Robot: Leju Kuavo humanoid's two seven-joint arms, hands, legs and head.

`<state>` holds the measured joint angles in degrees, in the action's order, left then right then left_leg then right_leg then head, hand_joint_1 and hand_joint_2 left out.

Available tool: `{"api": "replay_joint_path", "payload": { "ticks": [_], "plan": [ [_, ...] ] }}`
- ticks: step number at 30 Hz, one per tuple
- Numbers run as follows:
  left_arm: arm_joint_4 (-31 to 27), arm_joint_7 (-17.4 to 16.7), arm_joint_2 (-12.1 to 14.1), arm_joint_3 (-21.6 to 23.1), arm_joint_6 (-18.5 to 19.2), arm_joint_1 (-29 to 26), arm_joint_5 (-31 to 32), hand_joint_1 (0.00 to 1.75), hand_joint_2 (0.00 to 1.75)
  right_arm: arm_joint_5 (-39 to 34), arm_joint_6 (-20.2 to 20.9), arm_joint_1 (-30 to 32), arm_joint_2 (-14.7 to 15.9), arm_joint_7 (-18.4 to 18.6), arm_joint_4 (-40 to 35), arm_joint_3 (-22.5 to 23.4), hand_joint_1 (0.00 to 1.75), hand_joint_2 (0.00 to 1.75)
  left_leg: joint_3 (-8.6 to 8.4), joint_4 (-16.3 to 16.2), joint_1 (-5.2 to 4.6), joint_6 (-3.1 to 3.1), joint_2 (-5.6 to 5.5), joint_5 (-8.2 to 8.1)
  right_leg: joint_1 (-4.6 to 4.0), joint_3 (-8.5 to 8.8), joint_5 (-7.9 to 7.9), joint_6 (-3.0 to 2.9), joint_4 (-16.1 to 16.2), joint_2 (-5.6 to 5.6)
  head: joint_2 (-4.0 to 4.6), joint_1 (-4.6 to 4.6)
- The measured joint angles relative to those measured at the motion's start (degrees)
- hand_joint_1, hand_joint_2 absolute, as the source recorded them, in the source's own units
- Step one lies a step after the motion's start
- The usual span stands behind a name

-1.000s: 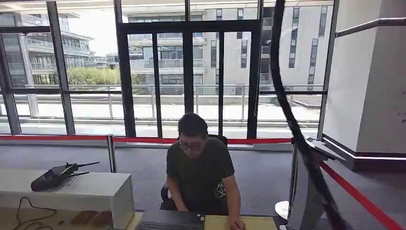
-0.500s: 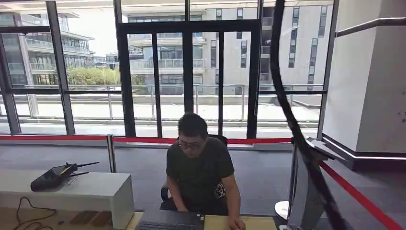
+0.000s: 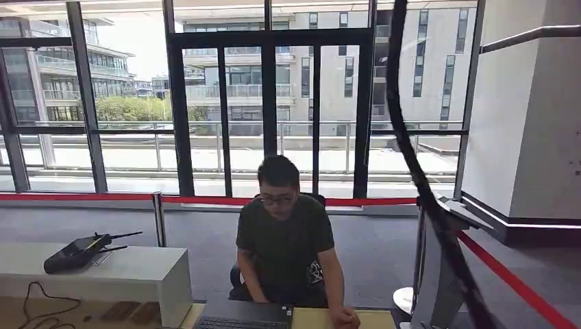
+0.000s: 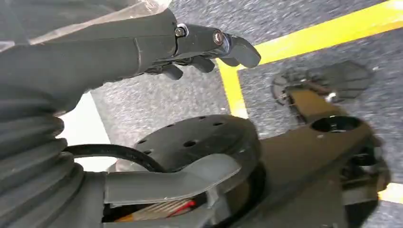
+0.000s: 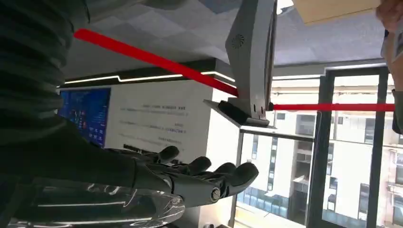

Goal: Pass the card to the sensor for recognition and then transmit it.

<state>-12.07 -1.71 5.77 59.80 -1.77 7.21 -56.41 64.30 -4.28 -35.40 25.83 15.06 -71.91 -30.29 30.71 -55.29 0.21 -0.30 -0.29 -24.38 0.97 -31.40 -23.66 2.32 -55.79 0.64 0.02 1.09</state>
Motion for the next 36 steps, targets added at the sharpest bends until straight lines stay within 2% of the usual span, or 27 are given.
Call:
{"api": "replay_joint_path", "payload": {
  "ticks": [1,18,36],
  "plan": [
    [0.0,0.0,0.0,0.0,0.0,-0.1,0.0,0.0,1.75,0.0,0.0,0.0,0.0,0.0,-0.1,0.0,0.0,1.75,0.0,0.0,0.0,0.0,0.0,0.0,0.0,0.0,0.0,0.0,0.0,0.0,0.0,0.02],
    [0.0,-0.2,0.0,-0.1,-0.3,0.3,-0.4,0.0,1.75,1.6,0.5,-0.3,-0.1,-0.8,0.2,-0.4,0.0,1.75,0.04,0.0,0.0,0.0,-0.01,0.0,0.0,0.01,0.0,0.0,0.0,0.0,0.0,0.04],
    [0.0,-0.3,0.0,-0.1,-1.3,0.3,-1.0,0.0,1.75,6.4,-0.9,-3.1,-1.9,-0.3,3.9,-2.5,0.0,1.75,0.05,0.0,0.0,0.0,-0.01,0.0,0.0,0.0,0.0,0.0,0.0,0.0,0.0,0.04]
  ]
}}
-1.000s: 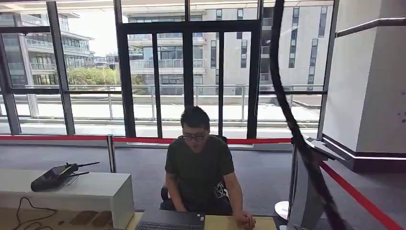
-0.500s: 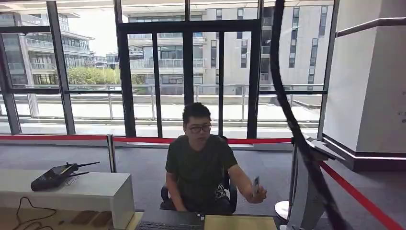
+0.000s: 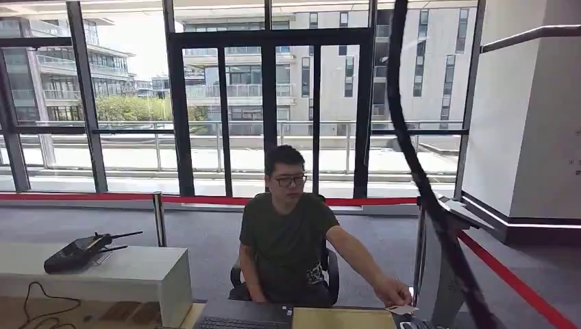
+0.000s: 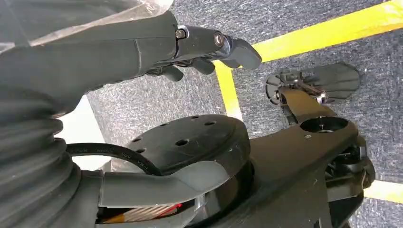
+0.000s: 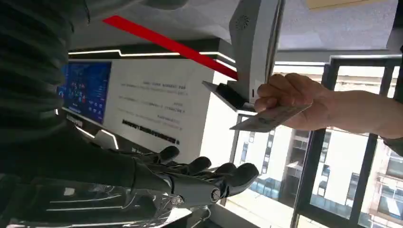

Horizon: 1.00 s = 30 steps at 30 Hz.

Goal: Pass the card to the sensor for recognition and then transmit it.

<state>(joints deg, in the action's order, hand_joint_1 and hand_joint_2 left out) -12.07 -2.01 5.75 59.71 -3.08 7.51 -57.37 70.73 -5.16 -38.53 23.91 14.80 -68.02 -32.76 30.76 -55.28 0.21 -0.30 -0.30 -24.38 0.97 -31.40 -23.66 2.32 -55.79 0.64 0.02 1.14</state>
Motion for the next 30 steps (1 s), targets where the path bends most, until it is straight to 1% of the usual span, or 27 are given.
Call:
{"api": "replay_joint_path", "payload": {
  "ticks": [12,20,23,24,30],
  "plan": [
    [0.0,-0.4,-0.2,0.0,-0.9,0.1,-0.5,0.0,1.75,0.5,-0.4,-1.2,-1.2,-0.6,1.7,-0.7,0.0,1.75,0.01,0.0,0.0,0.0,0.0,0.0,0.0,0.0,0.0,0.0,0.0,0.0,0.0,0.0],
    [0.0,-0.8,-0.3,0.0,-1.1,0.1,-1.4,0.0,1.75,0.7,-4.0,-2.7,-3.0,-0.6,3.9,-1.5,0.0,1.75,0.0,0.0,0.0,0.0,0.0,0.0,0.0,0.0,0.0,0.0,0.0,0.0,0.0,0.0],
    [0.0,-0.9,-0.3,0.0,-1.1,0.1,-1.6,0.0,1.75,0.4,-4.6,-3.3,-3.4,-0.6,4.7,-1.8,0.0,1.75,0.01,0.0,0.0,0.0,0.0,0.0,0.0,-0.01,0.0,0.0,0.0,0.0,0.0,0.0],
    [0.0,-0.9,-0.3,0.0,-1.1,0.1,-1.6,0.0,1.75,0.2,-4.8,-3.4,-3.5,-0.6,4.9,-1.9,1.75,1.75,0.01,0.0,0.0,0.0,0.0,0.0,0.0,-0.01,0.0,0.0,0.0,0.0,0.0,0.0],
    [0.0,-0.9,-0.3,0.0,-1.3,0.1,-1.9,0.0,1.75,-1.3,-5.7,-4.2,-4.1,-0.6,6.1,-2.3,1.75,1.75,0.02,0.0,0.0,0.0,0.0,0.0,0.0,-0.01,0.0,0.0,0.0,0.0,0.0,0.0]
  ]
}}
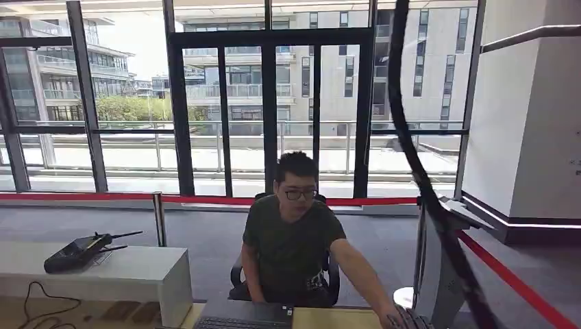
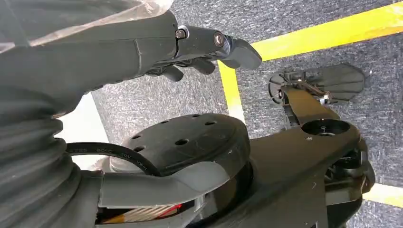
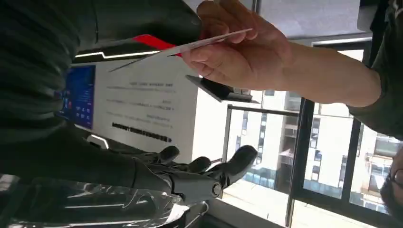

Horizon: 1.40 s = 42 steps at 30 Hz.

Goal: Pass the card to the sensor for recognition and then transmit it.

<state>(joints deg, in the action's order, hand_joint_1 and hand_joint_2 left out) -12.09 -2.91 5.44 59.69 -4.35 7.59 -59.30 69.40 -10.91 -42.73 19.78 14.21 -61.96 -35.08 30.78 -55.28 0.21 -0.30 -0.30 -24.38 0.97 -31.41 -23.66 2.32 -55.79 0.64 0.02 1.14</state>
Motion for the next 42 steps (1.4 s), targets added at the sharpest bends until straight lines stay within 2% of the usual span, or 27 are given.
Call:
{"api": "replay_joint_path", "payload": {
  "ticks": [11,18,26,34,42],
  "plan": [
    [0.0,0.0,0.0,0.0,0.0,0.0,0.2,0.0,1.75,-0.7,0.4,-0.1,-0.3,0.2,1.2,-0.8,1.75,1.75,-0.02,0.0,0.0,0.0,0.01,0.0,0.0,-0.02,0.0,0.0,0.0,0.0,0.0,-0.02],
    [0.0,0.5,0.0,0.0,0.5,-0.1,0.7,0.0,1.75,-1.6,2.4,0.1,0.9,1.4,0.8,-0.9,1.75,1.75,-0.02,0.0,0.0,0.0,0.01,0.0,0.0,-0.02,0.01,0.0,0.0,0.0,0.0,0.0],
    [0.0,0.6,0.0,-0.1,0.5,-0.1,0.9,0.0,1.75,-2.6,3.0,1.2,2.2,2.0,0.3,-0.9,1.75,1.75,-0.02,0.0,0.0,0.0,0.01,0.0,0.0,-0.03,0.0,0.0,0.0,0.0,0.0,0.0],
    [0.0,0.6,0.0,-0.1,0.5,-0.1,1.0,0.0,1.75,-4.4,1.6,4.0,2.7,1.6,0.4,-0.8,1.75,1.75,-0.01,0.0,0.0,0.0,0.02,0.0,0.0,-0.04,0.0,0.0,0.0,0.0,0.0,-0.02],
    [0.0,0.6,0.0,-0.1,0.4,0.0,1.0,0.0,1.75,-6.8,-2.1,6.3,2.4,-0.3,2.9,-1.2,1.75,1.75,0.01,0.0,0.0,0.0,0.02,0.0,0.0,-0.04,0.0,0.0,0.0,0.0,0.0,0.0]
  ]
}}
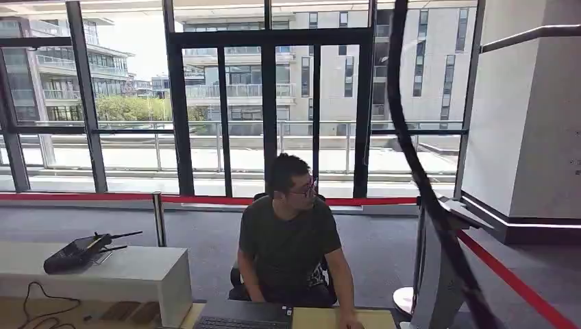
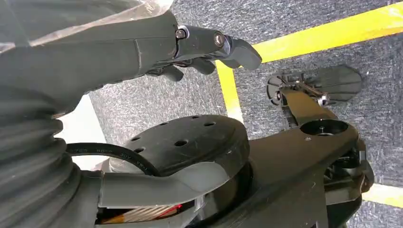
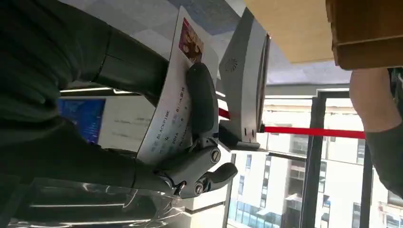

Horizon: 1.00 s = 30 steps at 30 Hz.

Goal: Pass the card to the sensor for recognition and then transmit it.

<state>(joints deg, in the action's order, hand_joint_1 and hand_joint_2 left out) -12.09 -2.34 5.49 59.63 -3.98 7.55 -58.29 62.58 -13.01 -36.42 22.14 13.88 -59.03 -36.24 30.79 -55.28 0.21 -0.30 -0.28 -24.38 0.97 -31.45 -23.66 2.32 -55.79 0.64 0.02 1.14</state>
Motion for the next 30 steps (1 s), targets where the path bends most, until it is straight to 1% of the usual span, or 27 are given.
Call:
{"api": "replay_joint_path", "payload": {
  "ticks": [5,12,20,24,30],
  "plan": [
    [0.0,0.0,0.0,0.0,-0.1,0.0,-0.4,0.0,1.75,-0.7,-2.1,0.3,-1.3,-1.4,3.4,-0.6,1.75,1.75,0.02,0.0,0.0,0.0,-0.01,0.0,0.0,-0.01,0.0,0.0,0.0,0.0,0.0,0.0],
    [0.0,-0.1,0.0,0.0,-0.2,0.0,-0.7,0.0,1.75,-1.4,-3.3,0.3,-3.0,-2.1,7.6,-1.5,1.75,1.75,0.02,0.0,0.0,0.0,-0.01,0.0,0.0,-0.02,0.0,0.0,0.0,0.0,0.0,0.0],
    [0.0,-0.1,0.0,0.0,-0.2,0.0,-0.7,0.0,1.75,-1.9,-4.0,0.2,-4.0,-2.0,11.4,-2.1,1.75,1.75,0.02,0.0,0.0,0.0,-0.01,0.0,0.0,-0.01,0.0,0.0,0.0,0.0,0.0,0.0],
    [0.0,-0.1,0.0,0.0,-0.2,0.0,-1.0,0.0,1.75,-2.7,-3.9,0.0,-4.2,-1.4,13.8,-2.1,1.75,1.75,0.02,0.0,0.0,0.0,-0.01,0.0,0.0,-0.02,0.0,0.0,0.0,0.0,0.0,0.0],
    [0.0,-0.8,0.0,0.0,-0.4,0.0,-1.7,0.0,1.75,-3.1,-3.9,-0.2,-4.2,-1.6,16.1,-2.1,1.75,1.75,0.02,0.0,0.0,0.0,-0.01,0.0,0.0,-0.02,0.0,0.0,0.0,0.0,0.0,0.0]
  ]
}}
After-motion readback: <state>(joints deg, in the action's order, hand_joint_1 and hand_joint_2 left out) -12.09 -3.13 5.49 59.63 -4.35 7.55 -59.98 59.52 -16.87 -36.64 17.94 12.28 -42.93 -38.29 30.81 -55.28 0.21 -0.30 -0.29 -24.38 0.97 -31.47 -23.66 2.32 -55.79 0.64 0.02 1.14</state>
